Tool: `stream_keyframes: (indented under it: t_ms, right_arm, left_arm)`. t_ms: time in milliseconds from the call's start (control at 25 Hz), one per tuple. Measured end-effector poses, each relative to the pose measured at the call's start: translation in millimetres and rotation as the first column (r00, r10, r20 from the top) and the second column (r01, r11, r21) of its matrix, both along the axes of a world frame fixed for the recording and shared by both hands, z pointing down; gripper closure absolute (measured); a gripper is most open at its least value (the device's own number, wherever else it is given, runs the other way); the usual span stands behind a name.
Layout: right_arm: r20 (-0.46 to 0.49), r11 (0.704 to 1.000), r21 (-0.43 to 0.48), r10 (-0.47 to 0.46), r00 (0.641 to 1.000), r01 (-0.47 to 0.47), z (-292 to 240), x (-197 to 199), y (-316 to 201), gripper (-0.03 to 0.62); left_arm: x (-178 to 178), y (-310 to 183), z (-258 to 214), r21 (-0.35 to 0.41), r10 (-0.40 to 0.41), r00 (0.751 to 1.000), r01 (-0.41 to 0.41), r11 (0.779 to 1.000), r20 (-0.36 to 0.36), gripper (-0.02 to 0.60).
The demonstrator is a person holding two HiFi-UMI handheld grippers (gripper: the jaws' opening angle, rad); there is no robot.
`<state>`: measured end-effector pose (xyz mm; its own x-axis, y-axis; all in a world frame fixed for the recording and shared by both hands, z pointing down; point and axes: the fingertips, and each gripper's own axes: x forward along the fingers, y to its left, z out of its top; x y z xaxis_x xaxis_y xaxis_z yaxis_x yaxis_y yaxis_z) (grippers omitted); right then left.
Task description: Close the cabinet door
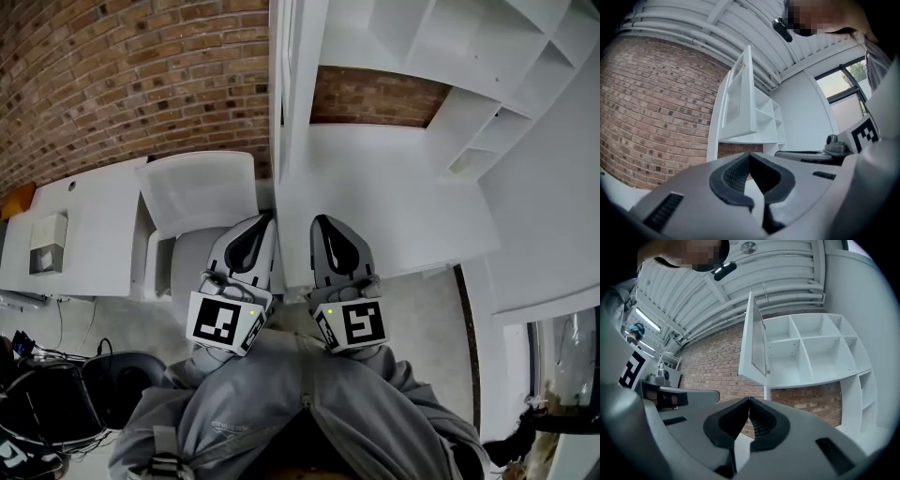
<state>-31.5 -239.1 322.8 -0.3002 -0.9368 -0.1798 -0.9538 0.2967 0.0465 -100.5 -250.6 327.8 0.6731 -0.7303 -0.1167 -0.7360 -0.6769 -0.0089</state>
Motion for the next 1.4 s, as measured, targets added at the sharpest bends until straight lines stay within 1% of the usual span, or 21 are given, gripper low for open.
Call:
stream_keyframes:
  t_ms: [200,400,560,720,1040,1400]
  right_arm:
    - [-0.004,1.0,-0.008,0.015,1.0,-0.015,1,2,1,0.568]
    - [-0.009,1.0,0.023,0.01,1.0,-0.009,-8,8,-1,0.568]
    - [-0.019,0.999,0.043,-0.013,1.0,0.013,-21,8,-3,0.568]
    - [-0.024,0.996,0.071,-0.046,0.999,0.048,-37,7,-9,0.568]
    - [-0.03,0.982,0.158,-0.099,0.995,0.102,-82,5,-16,0.568]
    - [-0.075,0.959,0.26,-0.102,0.992,0.118,-136,4,-15,0.567]
  left_arm:
    - [6,3,6,-0.022,0.03,1.0,-0.03,0.999,-0.008,0.578]
    - [9,-2,-1,-0.001,0.017,1.0,-0.017,1.0,-0.017,0.578]
    - [12,-5,-15,0.012,0.005,1.0,-0.005,1.0,-0.029,0.578]
    - [16,-9,-34,0.054,0.002,1.0,0.0,0.999,-0.023,0.578]
    - [12,-11,-75,0.146,0.002,0.999,0.005,0.989,-0.049,0.578]
    - [18,-10,-120,0.244,0.021,0.999,-0.01,0.97,-0.046,0.578]
